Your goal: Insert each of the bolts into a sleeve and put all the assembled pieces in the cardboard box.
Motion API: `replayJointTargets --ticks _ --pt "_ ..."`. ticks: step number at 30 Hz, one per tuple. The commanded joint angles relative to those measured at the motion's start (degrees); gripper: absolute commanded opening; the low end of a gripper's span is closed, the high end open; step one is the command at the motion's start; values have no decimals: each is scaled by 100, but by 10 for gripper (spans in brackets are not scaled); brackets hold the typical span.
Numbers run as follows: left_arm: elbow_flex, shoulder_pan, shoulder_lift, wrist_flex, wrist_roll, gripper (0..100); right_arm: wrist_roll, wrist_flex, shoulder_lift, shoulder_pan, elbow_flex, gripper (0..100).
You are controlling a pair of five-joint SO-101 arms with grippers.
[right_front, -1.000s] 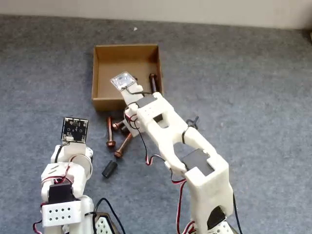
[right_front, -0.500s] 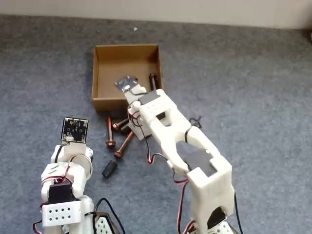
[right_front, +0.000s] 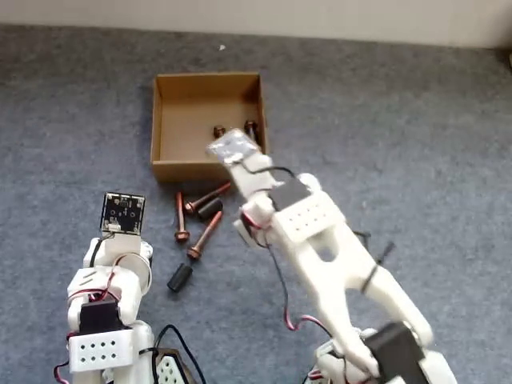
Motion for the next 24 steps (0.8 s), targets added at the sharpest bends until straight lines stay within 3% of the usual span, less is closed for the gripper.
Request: replayJointTargets --ticks 1,12,18,24 --pt "-171 -75 -40 -88 -70 7 9 -602 -875 497 681 5" --pt "-1358 -40 22 475 -62 8 -589 -2642 -1974 1235 2932 5" --pt "-2281 497 268 976 -316 8 -598 -2941 -1982 1305 3090 5" --pt "-2976 954 1842 958 -325 8 -598 -2941 -1982 1305 3090 5"
